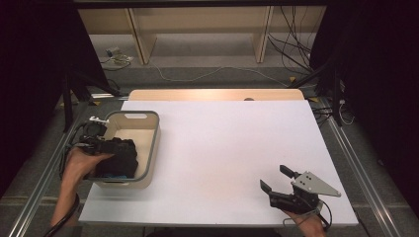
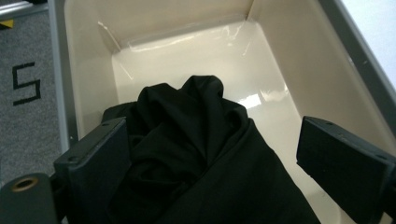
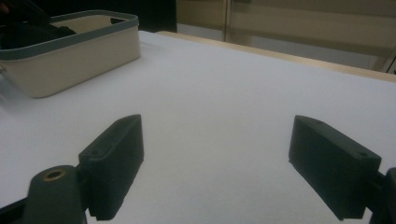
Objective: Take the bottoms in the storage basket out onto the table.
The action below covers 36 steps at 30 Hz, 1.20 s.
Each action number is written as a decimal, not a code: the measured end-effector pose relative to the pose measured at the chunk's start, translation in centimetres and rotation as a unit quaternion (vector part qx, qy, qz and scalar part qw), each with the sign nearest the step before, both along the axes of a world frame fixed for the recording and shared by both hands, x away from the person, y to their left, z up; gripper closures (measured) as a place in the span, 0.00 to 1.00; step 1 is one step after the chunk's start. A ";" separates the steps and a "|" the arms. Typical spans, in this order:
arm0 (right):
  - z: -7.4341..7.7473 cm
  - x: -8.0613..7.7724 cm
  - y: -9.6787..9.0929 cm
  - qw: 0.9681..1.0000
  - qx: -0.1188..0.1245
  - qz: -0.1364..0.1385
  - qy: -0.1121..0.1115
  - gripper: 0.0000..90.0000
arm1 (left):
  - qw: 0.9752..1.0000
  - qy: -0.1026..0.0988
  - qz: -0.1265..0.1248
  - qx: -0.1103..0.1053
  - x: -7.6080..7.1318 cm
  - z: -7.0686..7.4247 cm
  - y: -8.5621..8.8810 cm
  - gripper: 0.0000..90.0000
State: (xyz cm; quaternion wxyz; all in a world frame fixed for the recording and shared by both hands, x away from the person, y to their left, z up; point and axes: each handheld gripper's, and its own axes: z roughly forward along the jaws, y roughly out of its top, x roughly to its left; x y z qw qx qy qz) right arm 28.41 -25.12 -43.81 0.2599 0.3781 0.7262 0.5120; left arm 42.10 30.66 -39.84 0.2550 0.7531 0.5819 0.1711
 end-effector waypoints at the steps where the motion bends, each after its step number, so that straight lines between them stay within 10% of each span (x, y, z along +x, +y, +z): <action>1: 0.0 0.0 0.0 1.000 0.000 0.000 0.001 0.21 | 1.000 0.003 0.002 -0.001 0.0 -0.1 0.1 0.11; 14: 0.0 0.0 0.0 1.000 -0.002 0.002 0.003 0.21 | 0.999 0.041 0.010 0.021 0.3 -1.1 0.2 0.11; 36: -0.1 0.1 0.0 1.000 -0.001 0.004 0.006 0.21 | 0.990 0.142 -0.010 0.016 1.7 -3.5 -0.8 0.06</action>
